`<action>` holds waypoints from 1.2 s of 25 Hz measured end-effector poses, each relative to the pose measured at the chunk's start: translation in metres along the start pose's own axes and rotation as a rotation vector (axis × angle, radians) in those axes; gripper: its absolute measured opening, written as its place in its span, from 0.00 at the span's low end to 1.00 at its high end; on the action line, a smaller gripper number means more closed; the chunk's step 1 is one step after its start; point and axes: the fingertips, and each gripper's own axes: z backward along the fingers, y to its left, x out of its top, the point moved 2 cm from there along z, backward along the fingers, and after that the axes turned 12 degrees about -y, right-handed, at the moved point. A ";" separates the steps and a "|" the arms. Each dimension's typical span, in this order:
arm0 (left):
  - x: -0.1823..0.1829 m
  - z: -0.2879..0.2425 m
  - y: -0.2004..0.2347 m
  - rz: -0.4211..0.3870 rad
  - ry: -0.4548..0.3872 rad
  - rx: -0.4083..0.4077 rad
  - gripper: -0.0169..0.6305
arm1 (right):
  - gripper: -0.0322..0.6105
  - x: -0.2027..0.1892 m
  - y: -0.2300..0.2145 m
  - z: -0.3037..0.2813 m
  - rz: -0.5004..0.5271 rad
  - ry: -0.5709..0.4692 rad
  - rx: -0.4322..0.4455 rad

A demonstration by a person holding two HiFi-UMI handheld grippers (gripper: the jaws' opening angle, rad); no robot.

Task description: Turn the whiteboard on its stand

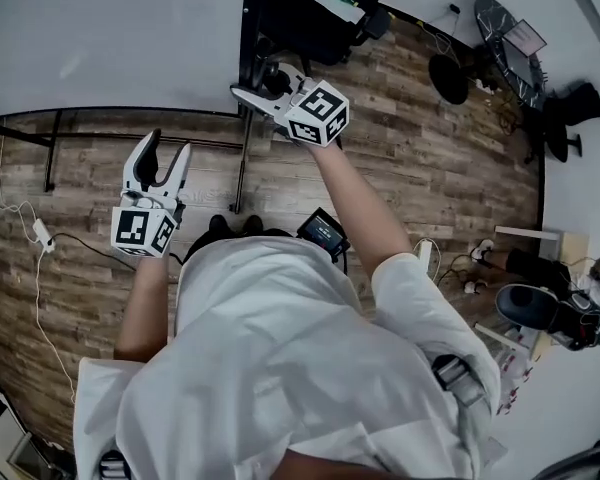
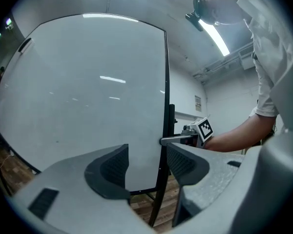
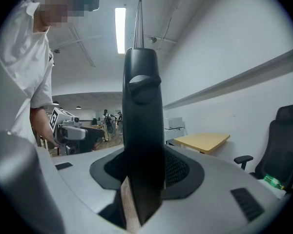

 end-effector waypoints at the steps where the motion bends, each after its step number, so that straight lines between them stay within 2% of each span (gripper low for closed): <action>1: 0.000 -0.003 0.001 0.006 0.001 -0.019 0.40 | 0.32 0.000 -0.001 0.001 0.000 -0.001 -0.006; 10: 0.002 -0.036 -0.021 0.062 -0.005 -0.171 0.40 | 0.32 0.004 -0.015 0.025 0.002 -0.011 -0.037; 16: 0.000 -0.017 0.006 0.095 -0.003 -0.251 0.40 | 0.32 -0.004 -0.001 -0.001 0.004 -0.020 -0.069; 19: -0.004 -0.025 -0.019 0.087 0.015 -0.280 0.40 | 0.32 0.002 -0.010 0.026 0.002 -0.029 -0.085; 22: -0.007 -0.041 -0.056 0.068 0.030 -0.278 0.40 | 0.32 0.009 -0.026 0.069 0.004 -0.029 -0.085; 27: -0.006 -0.060 -0.074 0.086 0.018 -0.212 0.40 | 0.32 0.015 -0.043 0.091 0.006 -0.024 -0.064; 30: -0.008 -0.064 -0.092 0.097 0.016 -0.215 0.40 | 0.32 0.017 -0.046 0.108 0.003 -0.028 -0.071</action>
